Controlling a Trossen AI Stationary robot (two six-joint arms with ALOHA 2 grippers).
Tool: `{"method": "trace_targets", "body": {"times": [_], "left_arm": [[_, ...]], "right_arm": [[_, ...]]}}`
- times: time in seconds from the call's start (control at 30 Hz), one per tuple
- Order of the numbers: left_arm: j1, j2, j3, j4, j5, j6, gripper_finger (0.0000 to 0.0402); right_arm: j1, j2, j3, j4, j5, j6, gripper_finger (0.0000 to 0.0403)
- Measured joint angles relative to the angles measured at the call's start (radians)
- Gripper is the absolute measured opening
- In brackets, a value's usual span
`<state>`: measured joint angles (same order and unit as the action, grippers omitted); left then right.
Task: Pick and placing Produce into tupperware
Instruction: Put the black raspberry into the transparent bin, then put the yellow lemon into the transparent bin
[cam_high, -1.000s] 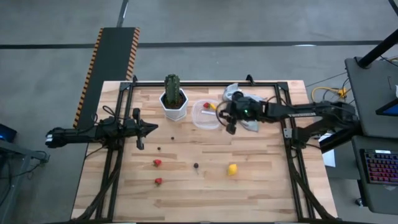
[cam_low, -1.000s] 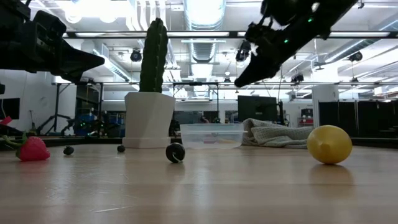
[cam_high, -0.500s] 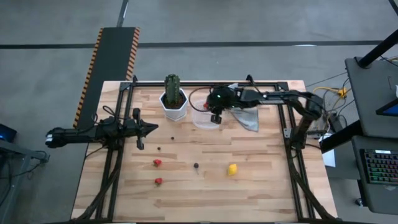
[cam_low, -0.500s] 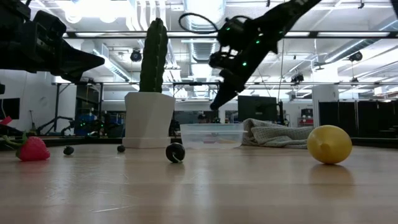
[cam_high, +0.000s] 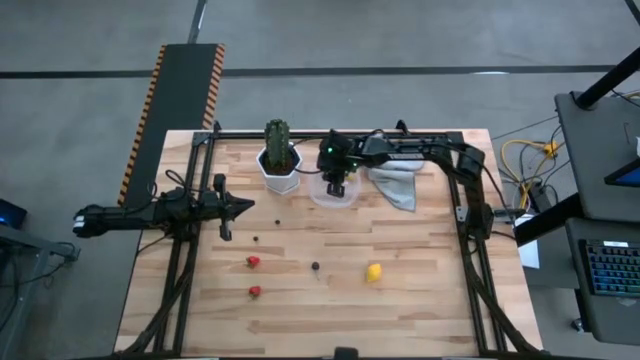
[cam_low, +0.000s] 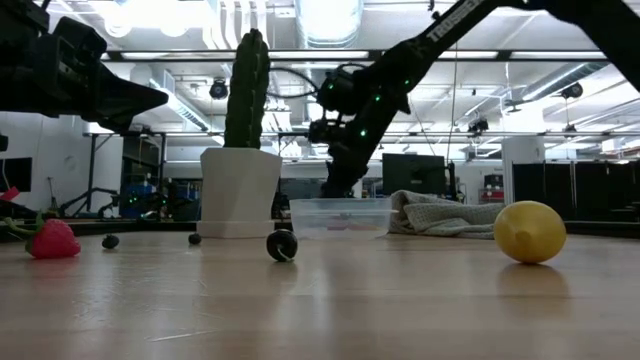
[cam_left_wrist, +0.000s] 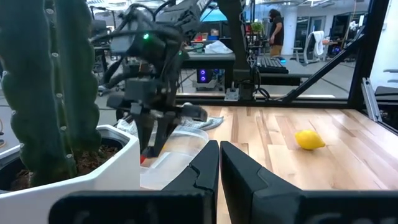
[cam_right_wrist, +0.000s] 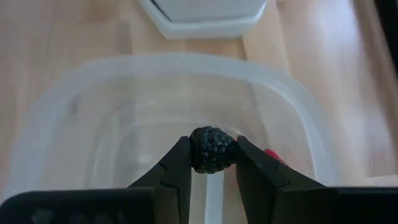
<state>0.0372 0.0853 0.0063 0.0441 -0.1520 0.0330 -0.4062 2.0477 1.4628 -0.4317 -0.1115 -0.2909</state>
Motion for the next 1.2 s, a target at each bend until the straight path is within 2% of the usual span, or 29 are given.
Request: {"method": "trace_targets", "body": {"times": [0.37,0.57,0.9,1.2], "left_arm": [[0.0,0.001,0.0,0.0,0.0,0.0,0.0],[0.0,0.001,0.0,0.0,-0.001,0.0,0.0],[0.0,0.001,0.0,0.0,-0.002,0.0,0.0],[0.0,0.001,0.0,0.0,-0.002,0.0,0.0]], "right_arm": [[-0.013,0.048,0.042,-0.015,0.003,-0.02,0.0088],[-0.013,0.046,0.042,-0.013,0.007,-0.008,0.0127],[-0.013,0.044,0.041,-0.013,0.007,0.02,0.0129],[-0.013,0.044,0.041,-0.009,0.004,0.021,0.0162]]}}
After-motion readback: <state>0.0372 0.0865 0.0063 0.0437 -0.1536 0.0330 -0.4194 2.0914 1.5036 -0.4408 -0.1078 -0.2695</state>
